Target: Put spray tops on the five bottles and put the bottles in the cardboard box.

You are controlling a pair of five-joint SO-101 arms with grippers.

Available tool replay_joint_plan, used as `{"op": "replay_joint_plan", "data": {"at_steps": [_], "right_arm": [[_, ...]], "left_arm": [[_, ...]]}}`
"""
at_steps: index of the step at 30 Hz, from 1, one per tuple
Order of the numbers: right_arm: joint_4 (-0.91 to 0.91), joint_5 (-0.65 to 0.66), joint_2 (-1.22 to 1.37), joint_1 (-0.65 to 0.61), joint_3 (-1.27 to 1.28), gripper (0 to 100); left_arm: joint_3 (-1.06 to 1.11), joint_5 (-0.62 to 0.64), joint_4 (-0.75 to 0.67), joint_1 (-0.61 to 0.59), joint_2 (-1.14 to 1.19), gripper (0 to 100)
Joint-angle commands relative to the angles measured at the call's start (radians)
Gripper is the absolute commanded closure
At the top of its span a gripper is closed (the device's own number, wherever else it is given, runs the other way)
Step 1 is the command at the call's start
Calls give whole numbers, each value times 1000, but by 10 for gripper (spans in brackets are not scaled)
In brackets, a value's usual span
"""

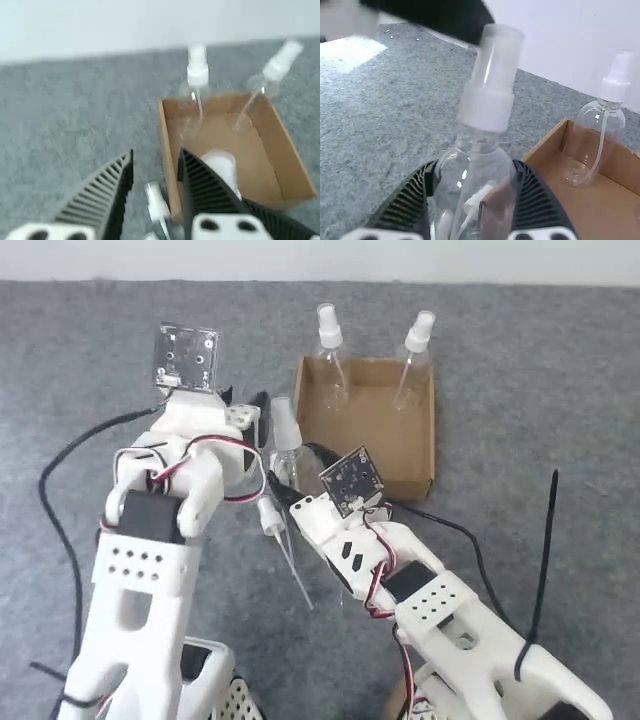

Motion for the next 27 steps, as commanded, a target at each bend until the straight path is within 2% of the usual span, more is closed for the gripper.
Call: {"op": "replay_joint_plan", "data": {"at_steps": [1, 3, 6, 11, 15, 19, 22, 27], "right_arm": [[-22, -9, -45, 7, -11, 993], [-21, -9, -45, 10, -11, 993], [-18, -9, -45, 12, -11, 993], [7, -9, -45, 27, -20, 993], [186, -18, -36, 119, -166, 993], [364, -80, -30, 185, -370, 993], [466, -83, -5, 183, -516, 993], [639, -87, 128, 127, -733, 993]], "left_arm": [[19, -44, 61, 58, -78, 870], [56, -54, 66, 92, -118, 870], [88, -52, 37, 71, -173, 870], [44, -52, 55, -74, -250, 866], [58, -52, 172, -160, -368, 866], [252, -60, 158, -81, -532, 863], [406, -106, 121, 54, -620, 810], [453, -127, 121, 173, -632, 735]]}}
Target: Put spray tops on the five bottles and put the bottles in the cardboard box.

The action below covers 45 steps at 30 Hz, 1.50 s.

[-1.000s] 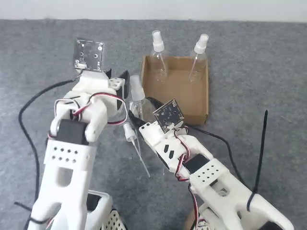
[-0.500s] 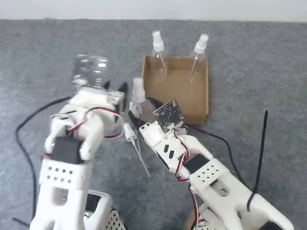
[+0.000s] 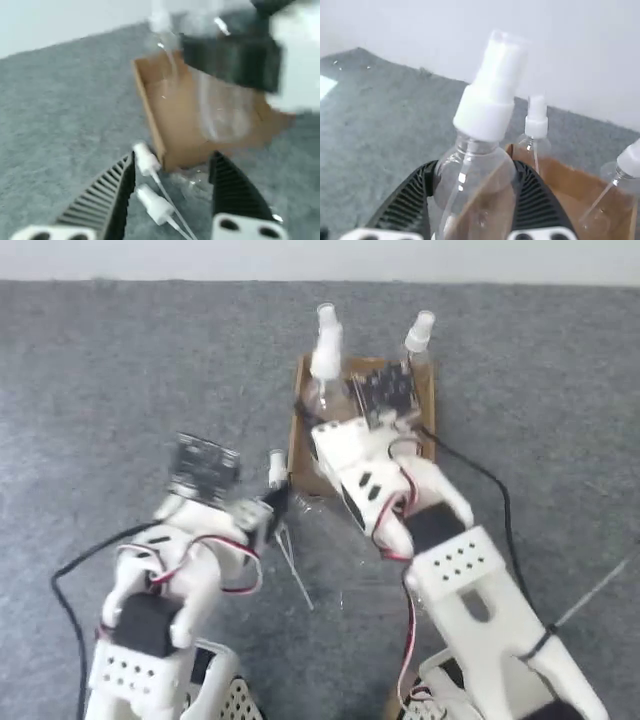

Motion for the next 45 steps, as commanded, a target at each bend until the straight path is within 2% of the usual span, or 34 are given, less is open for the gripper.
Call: {"op": "replay_joint_plan", "data": {"at_steps": [1, 8, 13, 23, 26, 31, 34, 39, 45], "right_arm": [[102, -14, 76, -50, -186, 993], [225, -14, 79, -145, -224, 993], [283, -11, -24, -143, -186, 993], [360, -8, -143, -136, -149, 993], [278, -6, -102, -71, -149, 993], [62, 84, 114, 27, -155, 993], [-87, 89, 263, 53, -170, 993], [-252, 91, 481, 91, -229, 993], [-381, 86, 671, 134, -308, 993]], "left_arm": [[18, -15, -32, 75, -28, 735], [130, -43, -190, 71, -26, 733], [142, -57, -196, 5, -26, 734], [142, -55, -206, 2, -26, 735], [133, -57, -192, -18, -35, 739], [44, -52, -169, -192, 21, 824], [-19, -34, -173, -262, 146, 832], [-61, -11, -235, -273, 336, 833], [-61, -9, -265, -269, 381, 833]]}}
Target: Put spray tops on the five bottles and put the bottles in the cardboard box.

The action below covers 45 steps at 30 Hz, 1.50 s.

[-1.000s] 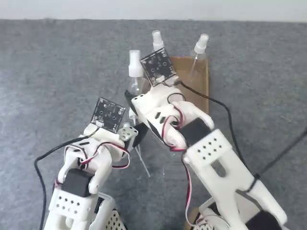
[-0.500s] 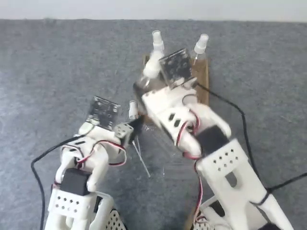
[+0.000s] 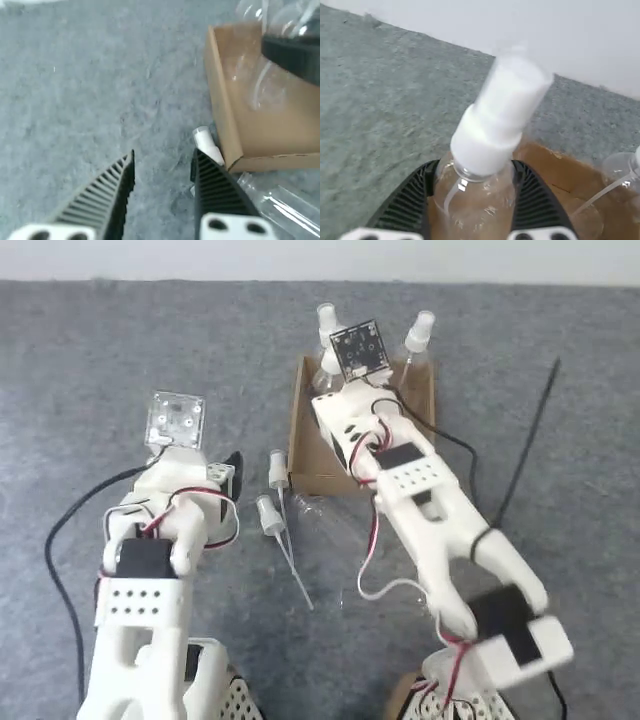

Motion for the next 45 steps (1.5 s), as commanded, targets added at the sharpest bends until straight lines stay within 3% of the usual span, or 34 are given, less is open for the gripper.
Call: {"op": "replay_joint_plan", "data": {"at_steps": [1, 10, 45], "right_arm": [[-94, 9, 47, 24, -95, 993], [-186, 8, 142, 15, -98, 993], [-101, -35, 159, -22, -71, 991]], "left_arm": [[-56, 12, -31, -3, 3, 833], [-54, 12, -29, 0, 9, 833], [-54, 12, -31, 0, 11, 833]]}}
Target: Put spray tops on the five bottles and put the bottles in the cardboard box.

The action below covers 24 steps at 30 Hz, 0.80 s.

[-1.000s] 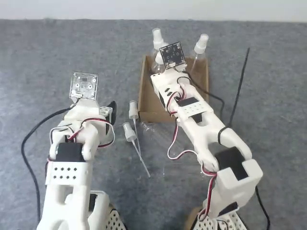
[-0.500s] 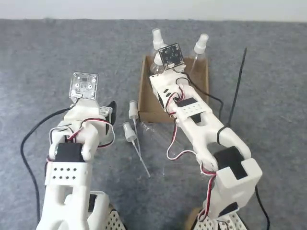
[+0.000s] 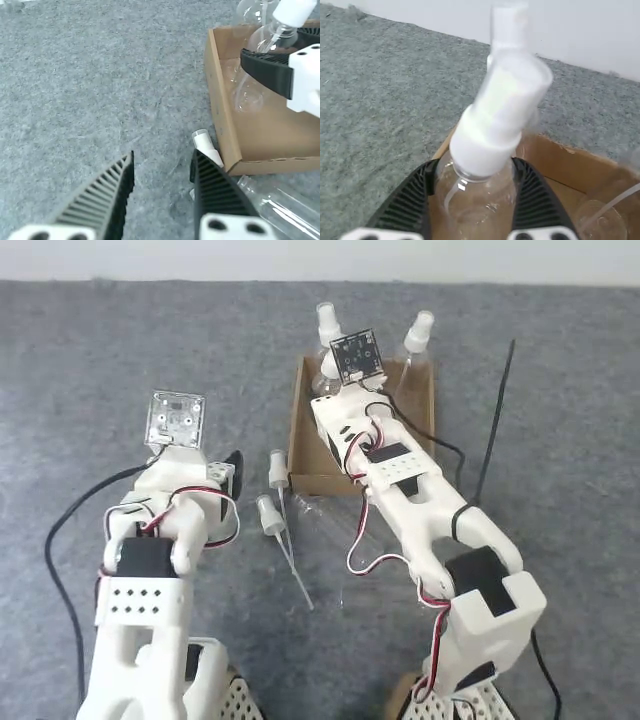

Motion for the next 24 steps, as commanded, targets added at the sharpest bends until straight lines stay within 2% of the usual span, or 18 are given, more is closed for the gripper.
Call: {"op": "replay_joint_plan", "data": {"at_steps": [1, 14, 21, 24], "right_arm": [[22, -9, -30, -18, -34, 991], [22, -9, -30, -18, -34, 990], [22, -9, -30, -15, -34, 836], [22, -9, -30, -18, -34, 809]], "left_arm": [[-54, 8, -26, 0, 9, 833], [-54, 8, -26, 0, 9, 833], [-53, 8, -26, 0, 9, 833], [-53, 8, -26, 0, 9, 833]]}}
